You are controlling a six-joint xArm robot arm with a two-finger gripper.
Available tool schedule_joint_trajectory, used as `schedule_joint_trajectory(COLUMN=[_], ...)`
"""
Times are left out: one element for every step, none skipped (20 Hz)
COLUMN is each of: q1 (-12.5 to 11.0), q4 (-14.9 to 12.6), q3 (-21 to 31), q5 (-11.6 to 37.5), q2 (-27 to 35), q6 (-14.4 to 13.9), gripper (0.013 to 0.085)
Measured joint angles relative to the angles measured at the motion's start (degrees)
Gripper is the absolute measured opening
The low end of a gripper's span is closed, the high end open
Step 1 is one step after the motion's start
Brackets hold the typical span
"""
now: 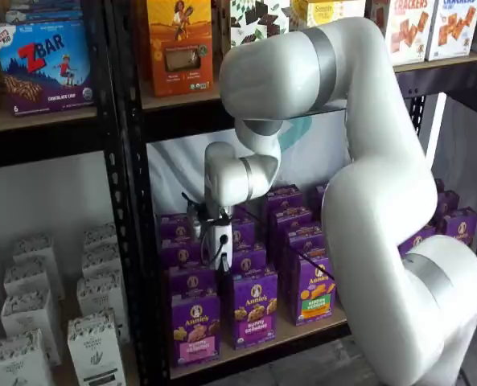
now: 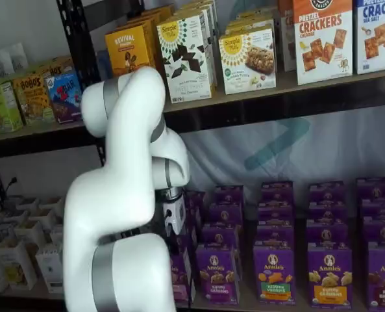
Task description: Pick up the purple box with a pink patch in the middle, on the bottom shelf, the first box from the left
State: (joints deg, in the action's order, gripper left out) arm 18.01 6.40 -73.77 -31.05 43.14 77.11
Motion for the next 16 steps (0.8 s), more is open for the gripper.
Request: schedule_joint_trajectory(q1=[0.0, -0.2, -0.3, -0.3, -0.3, -0.3, -0.4, -0.3, -0.3, -0.2, -0.1, 0.0, 0.1, 0.1, 0.1, 0.2], q4=[0.6, 1.5, 1.9, 2.1, 2.2, 2.6, 3.0, 3.1, 3.3, 3.7, 4.0, 4.1, 3.8, 3.7, 3.6, 3.4], q3=[0.0, 0.1, 0.2, 0.4, 0.6, 0.8, 1.0, 1.3, 1.6, 1.9, 2.0, 2.0, 1.8, 1.6, 1.3, 1.0], q5=[-0.2, -0.6, -0.7, -0.6, -0.4, -0.1, 0.4, 1.2, 2.2, 3.1, 3.8, 4.2, 4.4, 4.4, 4.3, 4.1], q2=[0.0, -0.2, -0.3, -0.4, -0.5, -0.6, -0.6, -0.7, -0.7, -0.7, -0.6, -0.5, -0.3, -0.1, 0.1, 0.4], q6=[0.6, 1.4, 1.9, 2.1, 2.2, 2.6, 3.0, 3.0, 3.2, 3.5, 3.7, 3.7, 3.5, 3.3, 3.2, 3.0], gripper=[0.0850, 0.0850, 0.0850, 0.0850, 0.0850, 0.0850, 0.0850, 0.0850, 0.0850, 0.0850, 0.0850, 0.0850, 0.0850, 0.0850, 0.0850, 0.0850])
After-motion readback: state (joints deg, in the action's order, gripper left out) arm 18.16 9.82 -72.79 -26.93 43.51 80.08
